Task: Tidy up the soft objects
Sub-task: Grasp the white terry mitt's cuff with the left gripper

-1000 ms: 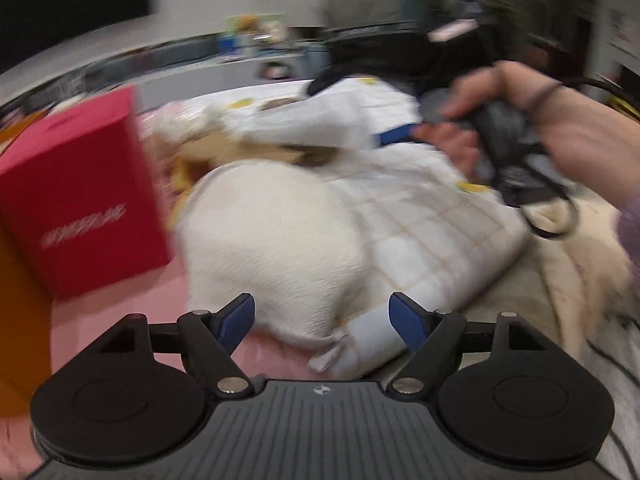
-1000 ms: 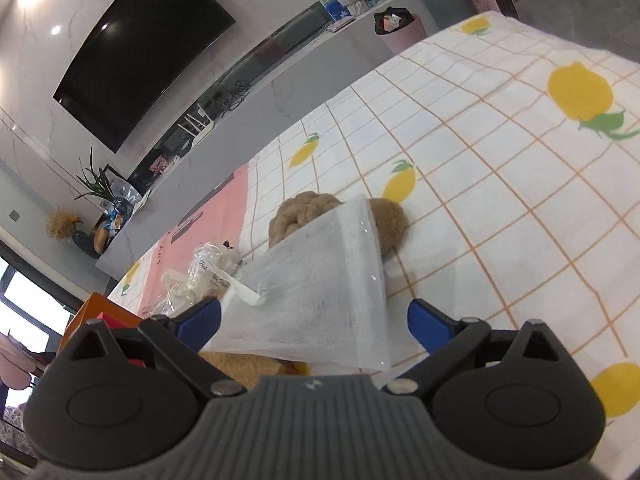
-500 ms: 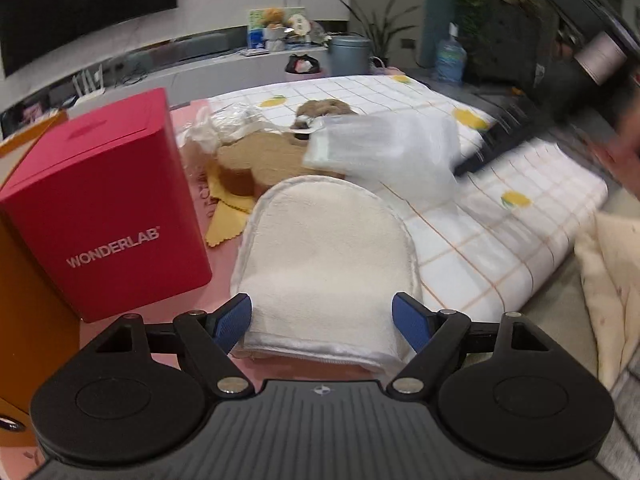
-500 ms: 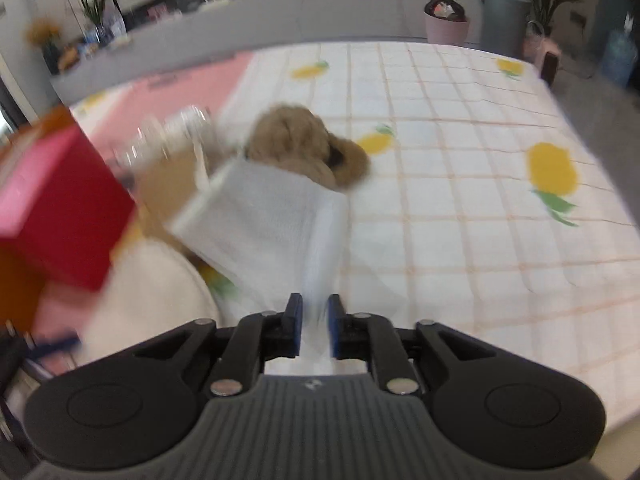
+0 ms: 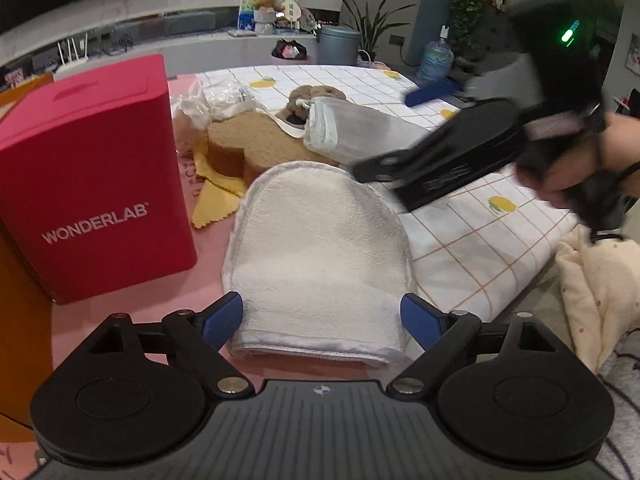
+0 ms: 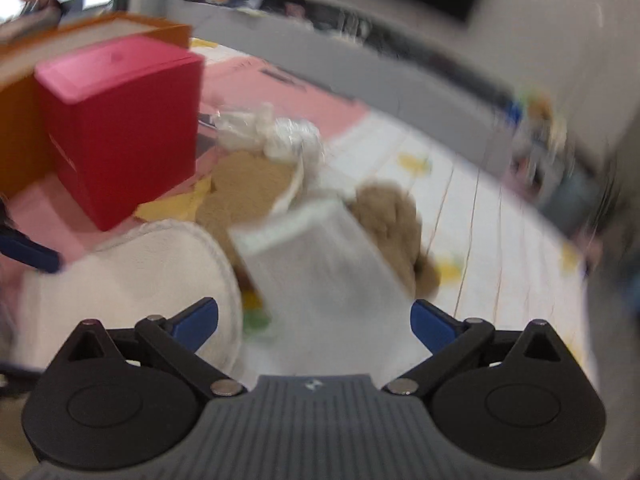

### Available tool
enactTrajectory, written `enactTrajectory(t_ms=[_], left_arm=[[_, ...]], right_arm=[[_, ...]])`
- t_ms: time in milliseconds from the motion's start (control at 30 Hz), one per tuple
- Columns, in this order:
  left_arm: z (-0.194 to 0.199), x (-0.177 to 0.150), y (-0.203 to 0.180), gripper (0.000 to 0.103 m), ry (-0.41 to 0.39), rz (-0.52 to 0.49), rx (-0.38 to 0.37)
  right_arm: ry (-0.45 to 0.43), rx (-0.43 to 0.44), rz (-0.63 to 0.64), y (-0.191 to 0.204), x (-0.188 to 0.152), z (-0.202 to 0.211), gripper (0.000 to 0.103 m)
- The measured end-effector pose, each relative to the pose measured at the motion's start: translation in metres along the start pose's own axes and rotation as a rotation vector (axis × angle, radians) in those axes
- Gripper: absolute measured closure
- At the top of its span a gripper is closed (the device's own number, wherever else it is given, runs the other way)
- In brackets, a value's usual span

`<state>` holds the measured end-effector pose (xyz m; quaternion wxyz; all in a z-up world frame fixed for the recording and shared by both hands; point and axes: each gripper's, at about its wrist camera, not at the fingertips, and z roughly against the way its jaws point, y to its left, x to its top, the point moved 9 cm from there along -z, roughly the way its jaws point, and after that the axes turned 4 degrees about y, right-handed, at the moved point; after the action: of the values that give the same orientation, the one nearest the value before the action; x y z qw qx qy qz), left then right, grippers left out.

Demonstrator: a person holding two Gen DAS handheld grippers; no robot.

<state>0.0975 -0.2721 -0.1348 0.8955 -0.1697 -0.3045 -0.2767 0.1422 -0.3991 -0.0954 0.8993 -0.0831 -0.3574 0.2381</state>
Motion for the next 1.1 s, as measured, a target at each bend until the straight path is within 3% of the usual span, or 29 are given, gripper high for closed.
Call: enactTrajectory(t_ms=[133, 267, 500, 600, 667, 800, 867, 1000, 1067, 1100], left_arm=[[-0.003, 0.001, -0.002, 0.000, 0.017, -0.005, -0.026], [-0.005, 0.000, -0.009, 0.000, 0.019, -0.028, -0.046], [-0.010, 0.001, -0.014, 0.000, 0.014, -0.036, -0.055], [-0.013, 0.002, -0.015, 0.000, 0.015, -0.036, -0.045], [-0.015, 0.001, -0.018, 0.000, 0.017, -0.063, -0.024], [-0.018, -0.004, -0.026, 0.000, 0.018, -0.143, 0.040], [-0.020, -0.007, -0.030, 0.000, 0.021, -0.193, 0.075], [-0.023, -0.010, -0.033, 0.000, 0.016, -0.223, 0.102], [-0.023, -0.010, -0.031, 0.000, 0.004, -0.206, 0.097], [-0.023, -0.009, -0.031, 0.000, -0.002, -0.197, 0.093]], right_arm=[[0.046, 0.006, 0.037, 0.003, 0.000, -0.016, 0.003], [0.087, -0.040, -0.068, -0.020, -0.012, -0.026, 0.003], [0.097, 0.008, -0.141, -0.020, -0.017, -0.035, 0.005], [0.104, 0.030, -0.139, -0.016, -0.016, -0.036, 0.012], [0.116, 0.046, -0.141, -0.014, -0.017, -0.035, 0.021], [0.160, 0.039, -0.140, -0.011, -0.019, -0.033, 0.030], [0.165, 0.044, -0.135, -0.009, -0.019, -0.030, 0.050], [0.183, 0.069, -0.147, -0.005, -0.019, -0.025, 0.066], [0.202, 0.086, -0.169, -0.006, -0.021, -0.024, 0.086], [0.215, 0.094, -0.187, -0.007, -0.022, -0.024, 0.088]])
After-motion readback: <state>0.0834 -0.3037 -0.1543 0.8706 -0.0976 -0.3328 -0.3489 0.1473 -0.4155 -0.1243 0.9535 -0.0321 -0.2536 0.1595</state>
